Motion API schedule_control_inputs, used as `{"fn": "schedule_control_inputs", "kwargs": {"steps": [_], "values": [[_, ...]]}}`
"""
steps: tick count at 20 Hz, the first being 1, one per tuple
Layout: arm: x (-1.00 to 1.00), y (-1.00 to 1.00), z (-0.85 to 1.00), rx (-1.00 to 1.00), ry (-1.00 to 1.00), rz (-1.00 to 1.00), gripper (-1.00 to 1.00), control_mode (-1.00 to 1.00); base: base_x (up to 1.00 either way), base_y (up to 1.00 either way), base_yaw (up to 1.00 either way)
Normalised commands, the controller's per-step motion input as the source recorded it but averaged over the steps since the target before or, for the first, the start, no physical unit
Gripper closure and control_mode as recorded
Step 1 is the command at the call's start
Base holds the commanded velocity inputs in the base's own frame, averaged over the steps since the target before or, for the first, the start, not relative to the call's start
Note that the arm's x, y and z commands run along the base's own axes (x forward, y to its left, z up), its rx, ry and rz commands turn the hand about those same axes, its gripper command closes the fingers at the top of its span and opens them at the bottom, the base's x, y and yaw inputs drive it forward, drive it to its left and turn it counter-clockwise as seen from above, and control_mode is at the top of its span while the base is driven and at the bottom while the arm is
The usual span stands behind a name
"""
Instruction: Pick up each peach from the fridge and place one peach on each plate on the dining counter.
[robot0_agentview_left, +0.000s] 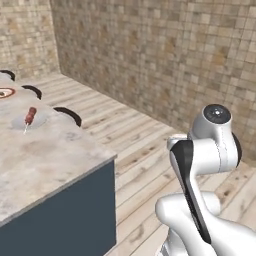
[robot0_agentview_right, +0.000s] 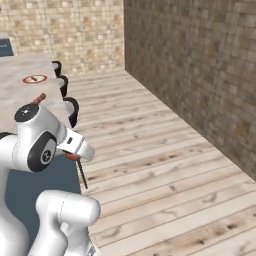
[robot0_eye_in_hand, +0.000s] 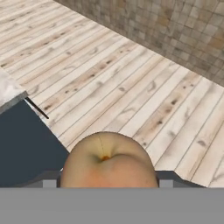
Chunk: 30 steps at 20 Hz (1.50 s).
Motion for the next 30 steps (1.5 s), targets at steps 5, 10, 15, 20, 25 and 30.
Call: {"fn": "schedule_control_inputs", "kwargs": {"steps": [5, 10, 15, 20, 25, 30], "values": [[0.0, 0.0, 0.0, 0.0, 0.0, 0.0, 1.0, 1.0, 0.3, -1.0, 0.34], [0.0, 0.0, 0.0, 0.0, 0.0, 0.0, 1.0, 1.0, 0.45, -0.92, 0.44], [0.0, 0.0, 0.0, 0.0, 0.0, 0.0, 1.0, 1.0, 0.61, -0.73, 0.51], [0.0, 0.0, 0.0, 0.0, 0.0, 0.0, 1.0, 1.0, 0.85, -0.52, 0.58], [0.0, 0.0, 0.0, 0.0, 0.0, 0.0, 1.0, 1.0, 0.9, -0.56, 0.57], [0.0, 0.0, 0.0, 0.0, 0.0, 0.0, 1.0, 1.0, 0.81, -0.66, 0.53]]}}
